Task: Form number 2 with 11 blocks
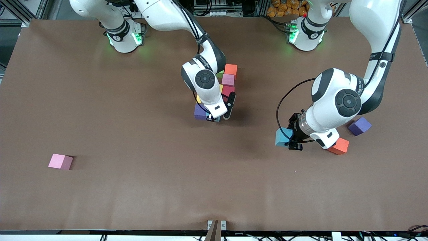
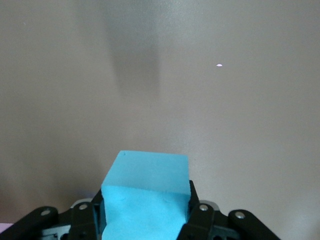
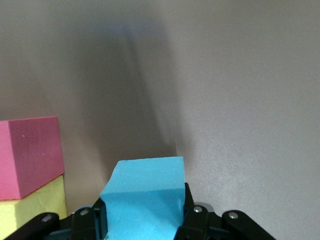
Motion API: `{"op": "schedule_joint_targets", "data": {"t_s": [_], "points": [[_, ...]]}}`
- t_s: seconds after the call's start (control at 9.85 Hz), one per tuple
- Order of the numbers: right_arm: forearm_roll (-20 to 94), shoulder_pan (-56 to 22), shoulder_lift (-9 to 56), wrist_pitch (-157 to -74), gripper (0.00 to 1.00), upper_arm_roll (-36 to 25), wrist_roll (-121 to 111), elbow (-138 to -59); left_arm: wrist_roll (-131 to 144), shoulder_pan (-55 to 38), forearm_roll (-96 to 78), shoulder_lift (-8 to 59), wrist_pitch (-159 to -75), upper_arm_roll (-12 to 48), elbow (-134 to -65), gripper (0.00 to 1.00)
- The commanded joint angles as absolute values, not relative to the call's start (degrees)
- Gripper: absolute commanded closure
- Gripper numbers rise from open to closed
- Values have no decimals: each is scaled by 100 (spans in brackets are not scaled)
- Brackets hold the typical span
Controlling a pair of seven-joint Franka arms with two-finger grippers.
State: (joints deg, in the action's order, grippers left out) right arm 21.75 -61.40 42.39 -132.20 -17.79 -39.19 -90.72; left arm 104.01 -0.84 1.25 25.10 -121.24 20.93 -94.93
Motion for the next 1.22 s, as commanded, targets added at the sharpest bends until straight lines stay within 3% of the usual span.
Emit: {"op": "schedule_joint_targets", "data": {"t_s": [0.0, 0.3, 0.41, 0.81, 1.12], "points": [[2013, -6258, 4227, -13315, 87, -1863, -3700, -9176, 10336, -18, 176, 2373, -12032, 2153, -9562, 100], [2004, -6267, 4271, -13377, 87, -1863, -3561, -9176, 10327, -18, 176, 2382, -12032, 2153, -9562, 100], [2004, -6301, 4289, -13412, 83, -1863, -3464, -9176, 10327, -18, 176, 2391, -12032, 2153, -9562, 100], [1986, -6310, 4298, -13464, 0, -1863, -3208, -9167, 10249, -18, 176, 2408, -12032, 2153, -9562, 100], [1863, -6311, 4324, -13491, 2, -1863, -3208, -9167, 10239, -18, 176, 2408, -12032, 2153, -9554, 100]]}}
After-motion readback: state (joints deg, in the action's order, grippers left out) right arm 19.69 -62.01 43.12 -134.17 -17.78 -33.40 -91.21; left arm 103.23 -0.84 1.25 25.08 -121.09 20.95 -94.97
